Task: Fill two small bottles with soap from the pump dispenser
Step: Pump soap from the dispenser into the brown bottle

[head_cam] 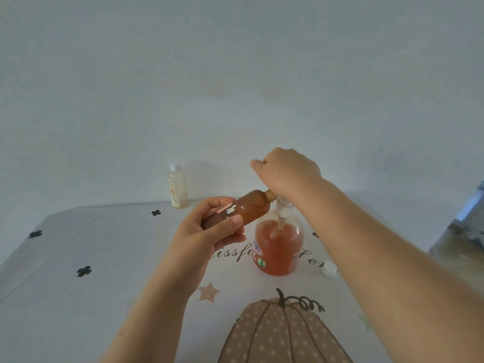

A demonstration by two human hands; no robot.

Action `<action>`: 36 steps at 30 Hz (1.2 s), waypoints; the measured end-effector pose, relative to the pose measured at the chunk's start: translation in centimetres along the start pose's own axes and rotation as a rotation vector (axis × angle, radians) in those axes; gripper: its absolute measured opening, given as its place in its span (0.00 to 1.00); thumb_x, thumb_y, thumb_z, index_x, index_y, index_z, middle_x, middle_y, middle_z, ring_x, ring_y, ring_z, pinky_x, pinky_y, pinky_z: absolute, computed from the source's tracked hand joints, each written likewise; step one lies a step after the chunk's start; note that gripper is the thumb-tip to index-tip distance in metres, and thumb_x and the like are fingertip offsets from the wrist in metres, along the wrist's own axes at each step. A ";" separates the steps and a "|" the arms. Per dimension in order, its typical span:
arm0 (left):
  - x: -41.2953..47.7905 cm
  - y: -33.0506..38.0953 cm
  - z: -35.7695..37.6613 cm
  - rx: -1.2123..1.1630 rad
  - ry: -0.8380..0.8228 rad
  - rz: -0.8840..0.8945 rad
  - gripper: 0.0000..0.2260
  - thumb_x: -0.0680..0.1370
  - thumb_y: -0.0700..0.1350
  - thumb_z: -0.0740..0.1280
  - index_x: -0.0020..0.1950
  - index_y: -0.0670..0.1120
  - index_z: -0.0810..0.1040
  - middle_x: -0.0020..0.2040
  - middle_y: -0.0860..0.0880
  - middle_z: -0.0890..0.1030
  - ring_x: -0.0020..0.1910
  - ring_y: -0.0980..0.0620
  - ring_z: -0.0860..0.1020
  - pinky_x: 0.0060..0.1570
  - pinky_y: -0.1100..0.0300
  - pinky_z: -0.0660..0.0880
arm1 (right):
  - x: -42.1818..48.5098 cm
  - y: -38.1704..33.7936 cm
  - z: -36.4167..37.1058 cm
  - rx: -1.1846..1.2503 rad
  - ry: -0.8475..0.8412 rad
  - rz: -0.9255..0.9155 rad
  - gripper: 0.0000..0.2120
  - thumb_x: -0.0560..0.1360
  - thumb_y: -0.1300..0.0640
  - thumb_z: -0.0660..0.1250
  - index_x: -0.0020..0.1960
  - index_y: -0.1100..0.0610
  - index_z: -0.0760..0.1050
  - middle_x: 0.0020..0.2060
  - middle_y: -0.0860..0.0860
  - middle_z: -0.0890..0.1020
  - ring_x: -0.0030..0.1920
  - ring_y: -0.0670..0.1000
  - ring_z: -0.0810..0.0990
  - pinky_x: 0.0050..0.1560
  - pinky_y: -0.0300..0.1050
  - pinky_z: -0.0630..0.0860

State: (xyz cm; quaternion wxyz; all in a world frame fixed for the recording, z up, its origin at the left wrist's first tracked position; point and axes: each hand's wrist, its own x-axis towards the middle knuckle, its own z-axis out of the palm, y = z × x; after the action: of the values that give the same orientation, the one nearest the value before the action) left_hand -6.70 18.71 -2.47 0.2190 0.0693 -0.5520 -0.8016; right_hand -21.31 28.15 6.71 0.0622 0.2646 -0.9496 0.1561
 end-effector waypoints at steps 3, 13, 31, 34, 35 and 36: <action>0.0 0.0 -0.1 0.006 -0.005 -0.004 0.18 0.67 0.40 0.74 0.56 0.41 0.79 0.44 0.43 0.83 0.41 0.45 0.82 0.44 0.56 0.81 | 0.0 0.0 0.1 0.077 -0.038 0.022 0.19 0.81 0.46 0.56 0.47 0.57 0.80 0.41 0.52 0.84 0.41 0.54 0.80 0.36 0.43 0.68; 0.3 -0.2 -0.4 0.029 -0.006 -0.010 0.19 0.66 0.39 0.74 0.56 0.40 0.79 0.42 0.44 0.83 0.40 0.46 0.82 0.43 0.57 0.80 | 0.5 0.3 0.8 0.152 -0.123 0.033 0.18 0.80 0.46 0.58 0.48 0.57 0.81 0.37 0.52 0.83 0.39 0.54 0.80 0.39 0.44 0.72; 0.5 -0.6 -0.5 0.032 0.005 -0.032 0.18 0.65 0.39 0.74 0.54 0.41 0.79 0.41 0.45 0.83 0.38 0.46 0.81 0.44 0.57 0.81 | 0.4 0.8 1.6 0.218 -0.135 0.041 0.17 0.79 0.45 0.60 0.49 0.56 0.81 0.38 0.52 0.84 0.42 0.55 0.83 0.44 0.46 0.76; 0.4 -0.5 -0.4 0.028 0.005 -0.028 0.18 0.65 0.39 0.74 0.54 0.41 0.79 0.43 0.45 0.84 0.38 0.45 0.82 0.44 0.57 0.81 | 0.5 0.8 1.4 0.200 -0.126 0.038 0.17 0.79 0.45 0.59 0.50 0.56 0.81 0.39 0.52 0.84 0.42 0.55 0.82 0.40 0.45 0.73; 0.4 -0.4 -0.4 0.027 0.004 -0.027 0.18 0.66 0.39 0.74 0.55 0.41 0.79 0.44 0.44 0.84 0.39 0.45 0.82 0.44 0.57 0.80 | 0.4 0.7 1.2 0.197 -0.120 0.038 0.17 0.79 0.45 0.59 0.50 0.56 0.81 0.39 0.52 0.84 0.42 0.55 0.82 0.39 0.45 0.72; 0.3 -0.3 -0.3 0.025 0.005 -0.026 0.19 0.66 0.39 0.74 0.56 0.40 0.79 0.45 0.43 0.84 0.39 0.44 0.82 0.44 0.57 0.80 | 0.4 0.6 1.1 0.195 -0.111 0.037 0.17 0.79 0.46 0.59 0.49 0.57 0.81 0.38 0.52 0.84 0.41 0.54 0.82 0.39 0.44 0.72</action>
State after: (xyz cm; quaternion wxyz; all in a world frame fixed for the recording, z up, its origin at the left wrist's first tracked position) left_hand -6.97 18.39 -2.85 0.2088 0.0811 -0.5607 -0.7972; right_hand -22.03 28.11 5.60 -0.0195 0.2602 -0.9366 0.2337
